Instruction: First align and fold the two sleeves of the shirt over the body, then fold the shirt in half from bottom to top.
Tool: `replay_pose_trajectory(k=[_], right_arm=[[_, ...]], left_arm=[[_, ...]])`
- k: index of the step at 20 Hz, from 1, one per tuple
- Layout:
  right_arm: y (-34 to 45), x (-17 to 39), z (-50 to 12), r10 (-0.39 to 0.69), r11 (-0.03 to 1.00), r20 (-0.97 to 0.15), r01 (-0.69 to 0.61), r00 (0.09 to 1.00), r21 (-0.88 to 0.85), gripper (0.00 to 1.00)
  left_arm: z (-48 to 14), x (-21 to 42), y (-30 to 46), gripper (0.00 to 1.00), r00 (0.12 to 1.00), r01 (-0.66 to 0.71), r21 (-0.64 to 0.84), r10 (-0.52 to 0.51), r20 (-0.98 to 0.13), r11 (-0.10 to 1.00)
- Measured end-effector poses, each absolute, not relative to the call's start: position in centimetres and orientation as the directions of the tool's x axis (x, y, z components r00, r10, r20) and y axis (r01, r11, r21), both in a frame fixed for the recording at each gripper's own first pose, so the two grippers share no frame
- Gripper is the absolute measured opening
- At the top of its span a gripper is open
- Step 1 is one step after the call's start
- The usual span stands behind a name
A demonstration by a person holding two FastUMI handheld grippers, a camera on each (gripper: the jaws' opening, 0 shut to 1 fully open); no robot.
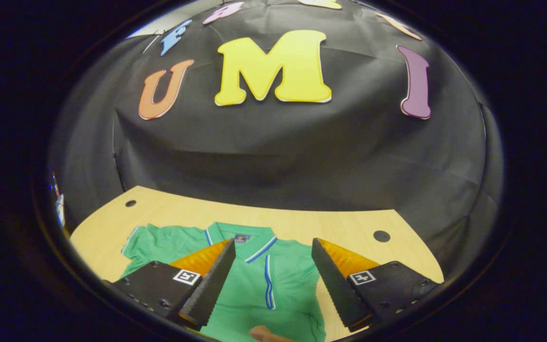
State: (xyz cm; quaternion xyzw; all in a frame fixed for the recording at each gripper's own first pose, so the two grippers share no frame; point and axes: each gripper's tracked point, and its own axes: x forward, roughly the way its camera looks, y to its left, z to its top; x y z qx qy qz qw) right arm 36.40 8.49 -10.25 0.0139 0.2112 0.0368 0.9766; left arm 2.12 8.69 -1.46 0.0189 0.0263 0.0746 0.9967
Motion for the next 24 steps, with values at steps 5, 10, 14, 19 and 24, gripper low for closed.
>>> replay_pose_trajectory(k=[5, 10, 14, 19, 24], right_arm=[[7.7, 31.4, -4.6, 0.131, 0.990, -0.325, -0.105, 0.937, 0.097, 0.98], [4.2, 25.1, 1.5, 0.084, 0.996, -0.232, -0.084, 0.969, 0.009, 0.98], [0.7, 18.5, 5.3, 0.068, 0.997, -0.144, -0.072, 0.987, -0.025, 0.95], [-2.3, 10.1, 4.6, 0.091, 0.994, -0.071, -0.095, 0.993, -0.052, 0.95], [-3.4, 4.5, -0.7, 0.147, 0.989, -0.114, -0.149, 0.983, -0.011, 0.95]], left_arm=[[-1.6, 1.9, 7.3, 1.00, 0.989, -0.140, 0.068, 0.143, -0.045, 0.988], [-1.9, 1.8, 7.5, 1.00, 0.985, -0.162, 0.099, 0.167, -0.047, 0.982], [-2.7, 2.5, 8.9, 1.00, 0.974, -0.205, 0.045, 0.208, -0.089, 0.978], [0.3, 3.7, 14.1, 1.00, 0.911, -0.394, 0.088, 0.401, -0.098, 0.915], [3.7, 7.9, 17.5, 1.00, 0.877, -0.466, 0.012, 0.464, -0.128, 0.885]])
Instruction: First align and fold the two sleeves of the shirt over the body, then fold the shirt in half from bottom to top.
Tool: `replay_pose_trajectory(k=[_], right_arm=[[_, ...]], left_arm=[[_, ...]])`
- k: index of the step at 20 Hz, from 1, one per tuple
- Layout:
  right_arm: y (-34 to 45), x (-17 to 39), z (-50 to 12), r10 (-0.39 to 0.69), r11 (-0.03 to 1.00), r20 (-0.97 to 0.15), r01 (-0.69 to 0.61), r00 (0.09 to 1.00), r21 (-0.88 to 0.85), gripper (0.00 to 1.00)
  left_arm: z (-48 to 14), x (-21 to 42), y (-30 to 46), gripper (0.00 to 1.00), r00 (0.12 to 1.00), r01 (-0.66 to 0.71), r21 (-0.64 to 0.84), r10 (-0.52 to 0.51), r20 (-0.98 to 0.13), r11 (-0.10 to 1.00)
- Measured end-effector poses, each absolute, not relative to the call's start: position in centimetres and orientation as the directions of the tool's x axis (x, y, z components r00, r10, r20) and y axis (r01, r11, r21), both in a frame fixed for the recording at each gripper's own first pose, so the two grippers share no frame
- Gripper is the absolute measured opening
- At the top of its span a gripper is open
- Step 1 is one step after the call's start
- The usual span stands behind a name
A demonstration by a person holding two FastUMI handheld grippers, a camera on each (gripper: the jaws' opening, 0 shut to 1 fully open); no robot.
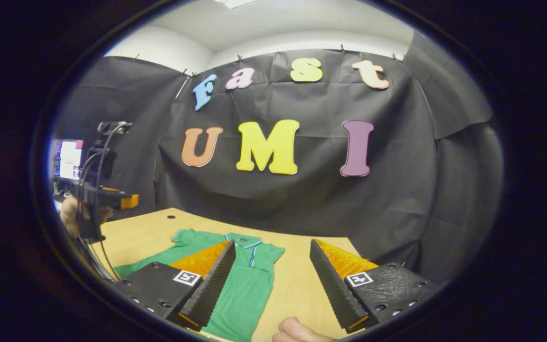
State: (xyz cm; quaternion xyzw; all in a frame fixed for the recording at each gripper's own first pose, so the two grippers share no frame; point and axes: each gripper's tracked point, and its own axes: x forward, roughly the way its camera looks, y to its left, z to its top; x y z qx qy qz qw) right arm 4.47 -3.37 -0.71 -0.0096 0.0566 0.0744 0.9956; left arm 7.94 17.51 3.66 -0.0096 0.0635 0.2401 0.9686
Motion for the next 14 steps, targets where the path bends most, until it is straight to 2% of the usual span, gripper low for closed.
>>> replay_pose_trajectory(k=[3, 7, 9, 14], right_arm=[[-4.4, 3.6, -2.7, 0.152, 0.987, -0.123, -0.157, 0.981, -0.025, 0.96], [-6.7, 2.9, -4.9, 0.133, 0.991, -0.134, -0.132, 0.982, 0.013, 0.96], [-7.2, 2.6, -5.7, 0.144, 0.989, -0.140, -0.138, 0.980, 0.054, 0.95], [-7.9, 1.8, -8.9, 0.184, 0.981, -0.200, -0.167, 0.962, 0.102, 0.95]], left_arm=[[4.5, 12.6, 19.1, 1.00, 0.879, -0.464, -0.061, 0.451, -0.156, 0.884], [-0.8, 19.6, 21.4, 1.00, 0.854, -0.459, -0.112, 0.403, -0.329, 0.881], [-3.6, 23.2, 22.1, 1.00, 0.850, -0.423, -0.089, 0.361, -0.383, 0.902], [-9.5, 29.9, 22.8, 1.00, 0.814, -0.402, -0.033, 0.341, -0.470, 0.915]])
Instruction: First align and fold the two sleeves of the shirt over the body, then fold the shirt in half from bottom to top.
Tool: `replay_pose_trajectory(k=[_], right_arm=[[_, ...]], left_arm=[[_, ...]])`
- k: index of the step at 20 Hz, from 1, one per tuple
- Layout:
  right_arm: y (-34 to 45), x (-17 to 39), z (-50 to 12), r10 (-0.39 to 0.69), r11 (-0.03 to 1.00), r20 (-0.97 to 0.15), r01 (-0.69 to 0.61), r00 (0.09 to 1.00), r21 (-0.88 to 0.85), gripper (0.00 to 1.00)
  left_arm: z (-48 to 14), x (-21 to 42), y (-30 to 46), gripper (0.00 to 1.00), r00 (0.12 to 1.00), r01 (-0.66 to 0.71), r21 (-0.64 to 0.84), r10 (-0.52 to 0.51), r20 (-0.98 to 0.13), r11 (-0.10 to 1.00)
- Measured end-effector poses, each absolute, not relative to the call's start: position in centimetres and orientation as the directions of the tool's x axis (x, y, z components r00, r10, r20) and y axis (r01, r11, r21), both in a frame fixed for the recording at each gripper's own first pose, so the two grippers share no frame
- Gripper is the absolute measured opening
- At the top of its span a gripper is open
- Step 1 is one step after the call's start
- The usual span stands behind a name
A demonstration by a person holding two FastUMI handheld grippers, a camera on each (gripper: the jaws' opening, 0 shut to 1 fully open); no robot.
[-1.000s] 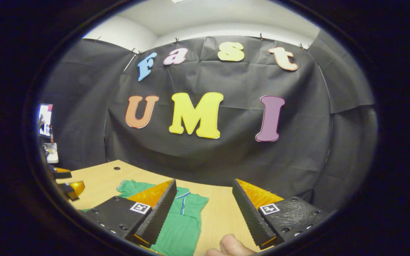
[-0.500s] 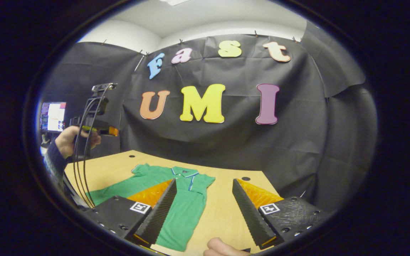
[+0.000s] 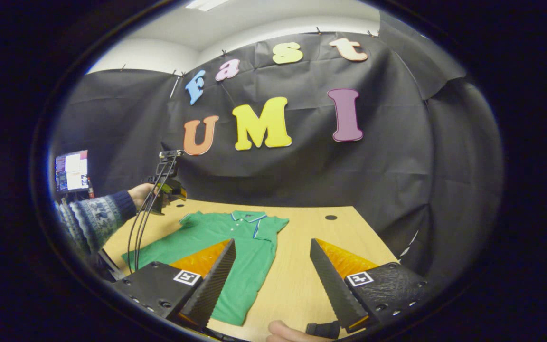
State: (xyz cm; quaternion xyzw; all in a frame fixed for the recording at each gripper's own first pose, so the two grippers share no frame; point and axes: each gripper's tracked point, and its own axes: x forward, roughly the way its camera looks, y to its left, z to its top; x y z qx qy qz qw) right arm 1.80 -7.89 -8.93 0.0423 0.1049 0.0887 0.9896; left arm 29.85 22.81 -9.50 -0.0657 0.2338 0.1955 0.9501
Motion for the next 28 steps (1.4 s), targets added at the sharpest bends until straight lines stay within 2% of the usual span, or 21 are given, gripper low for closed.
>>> replay_pose_trajectory(k=[4, 5, 6, 10, 11, 12, 13, 14, 15, 16, 17, 19, 20, 21, 28], right_arm=[[-7.4, 2.0, -10.9, 0.224, 0.971, -0.228, -0.197, 0.948, 0.135, 0.95], [-7.3, 2.1, -11.3, 0.237, 0.968, -0.237, -0.207, 0.942, 0.145, 0.92], [-7.3, 2.4, -11.5, 0.244, 0.965, -0.239, -0.213, 0.940, 0.151, 0.96], [-6.7, 3.4, -12.9, 0.262, 0.960, -0.263, -0.222, 0.929, 0.171, 0.96], [-6.7, 3.6, -13.2, 0.264, 0.959, -0.272, -0.222, 0.925, 0.176, 0.96], [-6.7, 3.8, -13.7, 0.264, 0.959, -0.280, -0.219, 0.923, 0.180, 0.96], [-6.7, 3.9, -13.9, 0.264, 0.959, -0.286, -0.218, 0.921, 0.182, 0.92], [-6.5, 3.9, -14.3, 0.266, 0.958, -0.292, -0.219, 0.919, 0.183, 0.96], [-6.5, 3.9, -14.5, 0.267, 0.958, -0.301, -0.218, 0.916, 0.184, 0.96], [-6.5, 4.0, -14.8, 0.267, 0.958, -0.305, -0.217, 0.914, 0.187, 0.96], [-6.4, 4.1, -15.0, 0.267, 0.958, -0.308, -0.215, 0.913, 0.192, 0.96], [-6.5, 4.1, -15.7, 0.263, 0.959, -0.326, -0.208, 0.908, 0.195, 0.96], [-6.5, 4.1, -16.1, 0.259, 0.960, -0.338, -0.202, 0.905, 0.194, 0.92], [-6.6, 4.0, -16.2, 0.257, 0.960, -0.342, -0.199, 0.904, 0.195, 0.96], [-6.4, 3.2, -15.5, 0.253, 0.957, -0.323, -0.186, 0.912, 0.224, 0.96]], left_arm=[[-14.2, 31.1, 21.1, 1.00, 0.774, -0.365, -0.066, 0.263, -0.576, 0.929], [-15.2, 31.2, 21.0, 1.00, 0.756, -0.366, -0.060, 0.259, -0.601, 0.929], [-16.1, 31.2, 21.6, 1.00, 0.740, -0.373, -0.037, 0.273, -0.615, 0.927], [-17.6, 31.5, 22.1, 0.99, 0.720, -0.362, -0.020, 0.266, -0.641, 0.932], [-18.4, 31.5, 21.8, 0.85, 0.710, -0.348, -0.022, 0.248, -0.660, 0.937], [-18.7, 31.3, 22.3, 0.83, 0.694, -0.356, 0.009, 0.270, -0.668, 0.935], [-18.7, 32.0, 22.4, 0.69, 0.710, -0.349, 0.001, 0.265, -0.653, 0.937], [-18.7, 32.2, 22.4, 0.65, 0.709, -0.352, 0.003, 0.269, -0.652, 0.936], [-18.9, 32.2, 22.3, 0.52, 0.711, -0.350, -0.002, 0.264, -0.652, 0.937], [-18.9, 32.4, 21.9, 0.51, 0.716, -0.343, -0.012, 0.254, -0.650, 0.939], [-18.8, 32.4, 21.8, 0.28, 0.714, -0.340, -0.006, 0.254, -0.652, 0.940], [-18.8, 32.2, 21.7, 0.12, 0.690, -0.310, 0.070, 0.275, -0.670, 0.948], [-18.7, 32.0, 21.7, 0.11, 0.678, -0.302, 0.101, 0.288, -0.677, 0.948], [-18.1, 32.0, 21.7, 0.08, 0.675, -0.302, 0.121, 0.302, -0.673, 0.946], [-13.7, 32.3, 19.7, 0.06, 0.730, -0.286, 0.142, 0.311, -0.609, 0.948]])
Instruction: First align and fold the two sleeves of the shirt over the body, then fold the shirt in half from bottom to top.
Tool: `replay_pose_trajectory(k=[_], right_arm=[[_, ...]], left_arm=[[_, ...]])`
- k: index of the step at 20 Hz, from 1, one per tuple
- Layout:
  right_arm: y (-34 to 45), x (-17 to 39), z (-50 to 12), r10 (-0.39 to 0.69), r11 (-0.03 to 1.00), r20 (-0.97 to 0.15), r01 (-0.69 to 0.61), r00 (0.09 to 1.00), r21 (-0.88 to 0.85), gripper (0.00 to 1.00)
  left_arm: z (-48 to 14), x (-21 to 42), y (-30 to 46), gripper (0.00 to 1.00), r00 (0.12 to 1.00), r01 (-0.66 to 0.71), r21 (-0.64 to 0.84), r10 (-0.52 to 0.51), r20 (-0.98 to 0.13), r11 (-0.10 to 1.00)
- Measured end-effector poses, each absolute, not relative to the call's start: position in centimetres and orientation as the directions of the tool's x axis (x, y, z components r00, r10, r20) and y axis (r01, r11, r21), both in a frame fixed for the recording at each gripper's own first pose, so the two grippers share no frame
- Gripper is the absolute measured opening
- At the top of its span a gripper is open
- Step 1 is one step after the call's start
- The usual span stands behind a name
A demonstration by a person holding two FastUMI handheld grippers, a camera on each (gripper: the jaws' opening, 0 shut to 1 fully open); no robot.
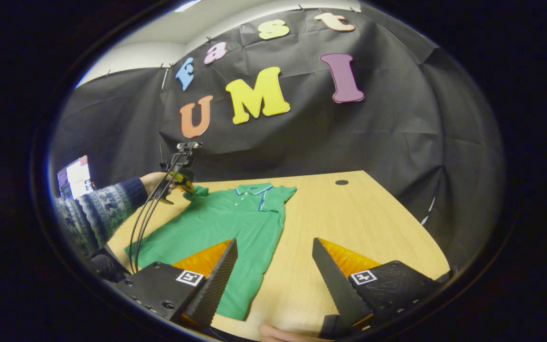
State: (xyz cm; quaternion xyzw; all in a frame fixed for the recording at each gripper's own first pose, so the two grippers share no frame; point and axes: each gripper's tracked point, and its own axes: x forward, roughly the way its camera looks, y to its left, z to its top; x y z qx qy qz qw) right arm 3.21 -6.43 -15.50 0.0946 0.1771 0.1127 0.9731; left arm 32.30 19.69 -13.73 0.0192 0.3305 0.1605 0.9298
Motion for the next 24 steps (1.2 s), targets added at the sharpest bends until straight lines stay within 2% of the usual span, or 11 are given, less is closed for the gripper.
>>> replay_pose_trajectory(k=[5, 6, 8, 9, 10, 11, 12, 15, 16, 17, 24], right_arm=[[-6.8, 3.1, -15.5, 0.225, 0.959, -0.323, -0.151, 0.919, 0.238, 0.92], [-6.8, 2.9, -15.6, 0.221, 0.960, -0.325, -0.146, 0.920, 0.239, 0.96], [-6.9, 2.5, -15.9, 0.208, 0.963, -0.333, -0.134, 0.919, 0.232, 0.96], [-6.9, 2.2, -15.9, 0.204, 0.965, -0.335, -0.131, 0.920, 0.229, 0.96], [-6.9, 2.0, -15.8, 0.200, 0.966, -0.336, -0.127, 0.921, 0.227, 0.96], [-6.9, 1.8, -15.6, 0.196, 0.966, -0.332, -0.124, 0.923, 0.225, 0.96], [-7.0, 1.7, -15.3, 0.189, 0.968, -0.327, -0.119, 0.926, 0.221, 0.92], [-7.0, 1.1, -14.5, 0.166, 0.974, -0.304, -0.107, 0.938, 0.202, 0.96], [-6.9, 0.9, -14.1, 0.163, 0.974, -0.297, -0.104, 0.941, 0.203, 0.92], [-6.7, 0.6, -13.7, 0.162, 0.972, -0.288, -0.104, 0.944, 0.209, 0.96], [-6.5, -0.8, -10.7, 0.112, 0.985, -0.214, -0.080, 0.970, 0.152, 0.96]], left_arm=[[-12.8, 33.0, 14.6, 0.06, 0.754, -0.215, 0.127, 0.247, -0.609, 0.968], [-12.5, 33.0, 13.2, 0.08, 0.760, -0.211, 0.097, 0.226, -0.609, 0.973], [-11.6, 33.2, 10.5, 0.19, 0.788, -0.189, 0.035, 0.173, -0.590, 0.981], [-10.9, 32.8, 9.5, 0.70, 0.804, -0.175, 0.014, 0.151, -0.575, 0.984], [-10.5, 32.6, 8.8, 0.60, 0.816, -0.166, 0.001, 0.138, -0.562, 0.986], [-9.6, 32.3, 8.3, 0.76, 0.828, -0.159, -0.002, 0.132, -0.545, 0.987], [-8.9, 31.6, 8.2, 0.81, 0.838, -0.154, 0.001, 0.131, -0.530, 0.988], [-5.6, 29.2, 8.0, 1.00, 0.871, -0.136, 0.008, 0.123, -0.476, 0.991], [-4.5, 28.3, 8.0, 1.00, 0.885, -0.134, 0.004, 0.122, -0.449, 0.991], [-3.3, 27.0, 8.2, 1.00, 0.894, -0.138, 0.000, 0.125, -0.430, 0.990], [2.2, 16.2, 9.7, 1.00, 0.959, -0.139, 0.042, 0.145, -0.242, 0.989]])
